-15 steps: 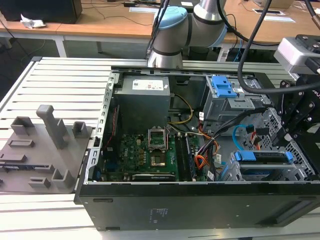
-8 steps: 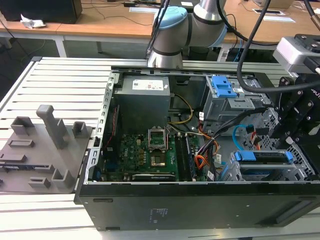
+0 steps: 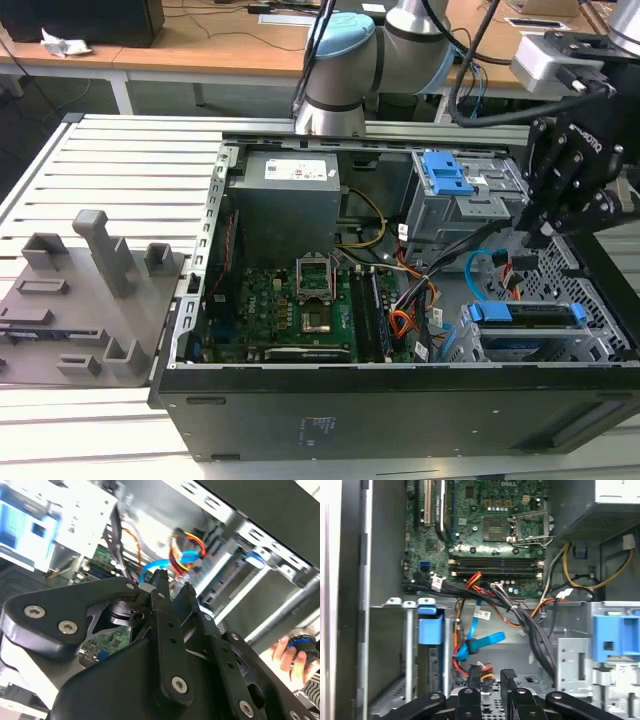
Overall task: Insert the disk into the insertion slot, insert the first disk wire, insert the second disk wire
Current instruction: 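Insert the first disk wire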
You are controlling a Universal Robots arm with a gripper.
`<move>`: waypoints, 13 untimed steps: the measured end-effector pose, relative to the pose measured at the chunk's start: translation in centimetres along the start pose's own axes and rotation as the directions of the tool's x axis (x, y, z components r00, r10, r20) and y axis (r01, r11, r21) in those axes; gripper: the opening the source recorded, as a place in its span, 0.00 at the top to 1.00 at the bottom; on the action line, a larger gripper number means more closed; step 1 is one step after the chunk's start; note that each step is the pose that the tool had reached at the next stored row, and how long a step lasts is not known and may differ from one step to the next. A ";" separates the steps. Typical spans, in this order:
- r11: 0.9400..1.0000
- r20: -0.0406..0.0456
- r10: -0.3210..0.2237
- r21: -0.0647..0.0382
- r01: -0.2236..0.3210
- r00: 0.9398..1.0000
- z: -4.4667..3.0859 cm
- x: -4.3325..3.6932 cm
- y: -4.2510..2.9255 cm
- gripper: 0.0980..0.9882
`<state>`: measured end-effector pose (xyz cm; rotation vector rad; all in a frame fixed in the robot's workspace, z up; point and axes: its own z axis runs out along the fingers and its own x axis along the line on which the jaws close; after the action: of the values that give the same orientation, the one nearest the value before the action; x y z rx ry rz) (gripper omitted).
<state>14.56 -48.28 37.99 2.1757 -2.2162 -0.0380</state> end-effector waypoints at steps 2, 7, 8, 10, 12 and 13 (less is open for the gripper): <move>1.000 -0.017 0.001 0.000 -0.001 1.000 0.21 -0.47 0.00 0.77; 1.000 -0.074 0.003 0.001 -0.003 0.997 1.21 -0.40 -0.05 0.77; 1.000 -0.076 0.003 0.002 -0.003 0.997 1.31 -0.33 -0.06 0.77; 1.000 -0.079 0.003 0.002 -0.003 0.997 1.58 -0.17 -0.08 0.77; 1.000 -0.081 0.003 0.002 -0.003 0.997 1.97 -0.04 -0.09 0.77; 1.000 -0.083 0.004 0.002 -0.003 0.997 2.22 0.08 -0.11 0.77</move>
<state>14.57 -48.38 35.77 2.1327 -2.1760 0.0538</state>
